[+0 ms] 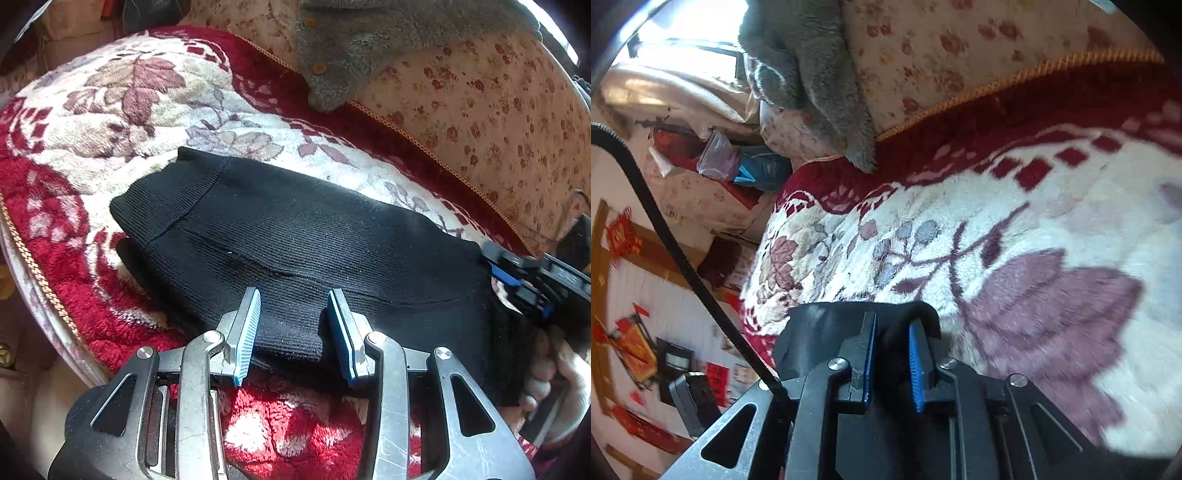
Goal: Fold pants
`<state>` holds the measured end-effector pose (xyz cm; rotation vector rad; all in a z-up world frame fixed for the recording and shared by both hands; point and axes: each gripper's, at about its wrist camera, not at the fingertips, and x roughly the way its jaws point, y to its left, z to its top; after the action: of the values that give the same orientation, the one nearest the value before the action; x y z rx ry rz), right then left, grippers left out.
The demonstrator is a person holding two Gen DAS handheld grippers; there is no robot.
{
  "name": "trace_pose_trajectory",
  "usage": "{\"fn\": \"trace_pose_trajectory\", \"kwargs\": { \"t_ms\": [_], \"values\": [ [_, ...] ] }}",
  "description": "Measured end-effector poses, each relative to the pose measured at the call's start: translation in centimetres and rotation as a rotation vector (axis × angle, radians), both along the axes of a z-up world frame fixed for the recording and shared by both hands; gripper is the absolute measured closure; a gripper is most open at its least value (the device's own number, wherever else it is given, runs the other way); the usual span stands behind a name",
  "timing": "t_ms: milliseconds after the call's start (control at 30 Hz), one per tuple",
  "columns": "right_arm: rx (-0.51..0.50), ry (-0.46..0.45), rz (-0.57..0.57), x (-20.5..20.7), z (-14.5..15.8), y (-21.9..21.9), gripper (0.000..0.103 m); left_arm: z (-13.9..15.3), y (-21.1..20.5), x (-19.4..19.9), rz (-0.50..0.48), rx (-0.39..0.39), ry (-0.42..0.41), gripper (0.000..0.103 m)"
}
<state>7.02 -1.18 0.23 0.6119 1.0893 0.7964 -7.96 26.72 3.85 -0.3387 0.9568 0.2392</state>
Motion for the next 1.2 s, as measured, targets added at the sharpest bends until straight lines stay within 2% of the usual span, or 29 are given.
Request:
{"fn": "trace_pose_trajectory", "kwargs": {
  "t_ms": [167, 367, 667, 800, 1000, 1100, 1200],
  "values": [
    [-0.007, -0.062, -0.002, -3.1, 2.3, -2.1, 0.086, 0.8, -0.8, -0.4, 0.001, 0.013, -0.01, 0.066],
    [-0.069, -0.106, 0.061, -7.3, 2.9, -2.4, 0.085, 1.7, -2.4, -1.1, -0.006, 0.021, -0.025, 0.066],
    [-0.151, -0.174, 0.017, -11.3, 4.6, -5.5, 0.077, 3.3, -7.4, -1.1, -0.097, 0.038, -0.053, 0.066],
    [-0.159, -0.17, -0.033, -12.4, 5.0, -8.5, 0.066, 3.8, -10.4, -0.8, -0.164, 0.052, -0.066, 0.066],
    [-0.181, -0.14, -0.153, -14.0, 4.9, -14.2, 0.066, 3.9, -14.3, -0.3, -0.247, 0.052, -0.069, 0.066],
    [-0.186, -0.123, -0.214, -15.0, 4.7, -17.4, 0.065, 3.8, -16.3, 0.0, -0.293, 0.043, -0.07, 0.058],
    [-0.195, -0.092, -0.291, -16.1, 4.2, -20.9, 0.064, 3.3, -18.5, 0.6, -0.351, 0.014, -0.062, 0.057]
  ]
}}
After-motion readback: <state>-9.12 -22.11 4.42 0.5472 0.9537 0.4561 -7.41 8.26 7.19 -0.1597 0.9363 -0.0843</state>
